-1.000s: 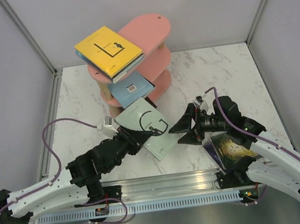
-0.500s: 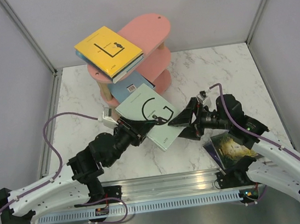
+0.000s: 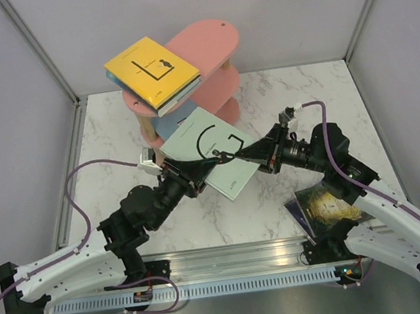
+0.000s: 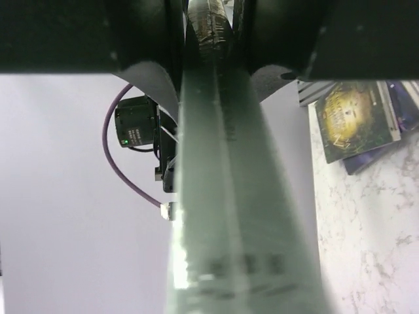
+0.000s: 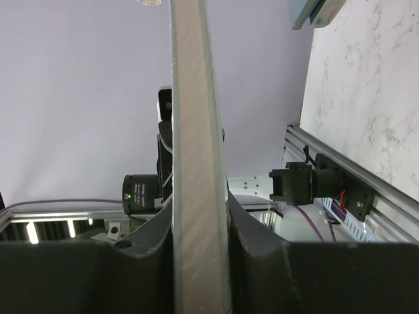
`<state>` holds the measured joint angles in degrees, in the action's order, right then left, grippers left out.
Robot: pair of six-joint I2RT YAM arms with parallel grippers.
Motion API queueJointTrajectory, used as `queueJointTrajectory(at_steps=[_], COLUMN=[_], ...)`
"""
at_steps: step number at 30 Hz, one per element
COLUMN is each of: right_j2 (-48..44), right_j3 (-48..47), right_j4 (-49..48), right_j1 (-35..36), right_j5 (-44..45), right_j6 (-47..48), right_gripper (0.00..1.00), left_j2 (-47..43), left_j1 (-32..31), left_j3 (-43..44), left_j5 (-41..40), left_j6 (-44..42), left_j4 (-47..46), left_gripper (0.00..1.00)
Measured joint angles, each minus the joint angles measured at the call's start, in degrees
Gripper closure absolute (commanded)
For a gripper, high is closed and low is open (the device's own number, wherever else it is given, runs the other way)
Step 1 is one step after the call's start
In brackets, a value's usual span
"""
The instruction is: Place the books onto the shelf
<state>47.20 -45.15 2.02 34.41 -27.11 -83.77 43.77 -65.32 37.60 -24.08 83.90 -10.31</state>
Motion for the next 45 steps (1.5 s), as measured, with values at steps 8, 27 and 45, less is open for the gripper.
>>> queueJointTrajectory(at_steps=[8,27,45], right_j2=[4.87,24.26,49.22], right_j3=[-2.99,-13.05,-27.54], right_j4=[4.11,0.96,-14.8], right_j1=[-2.01,-7.76,-3.06], right_j5=[0.72,2.54,9.42], right_j6=[1.88,4.68,1.79], right_gripper=[1.0,1.0,1.0], left_j2=[-2.89,-17.7,-18.67], left_j1=[-0.07,-0.07,-0.07], left_j3=[9.66,15.54,15.63], left_j5=[-0.42,-6.47,-8.85], left_j6=[-3.1,-7.37,-9.03], left_j4=[24.48,47.78,54.18], left_gripper=[0.13,0.07,0.07])
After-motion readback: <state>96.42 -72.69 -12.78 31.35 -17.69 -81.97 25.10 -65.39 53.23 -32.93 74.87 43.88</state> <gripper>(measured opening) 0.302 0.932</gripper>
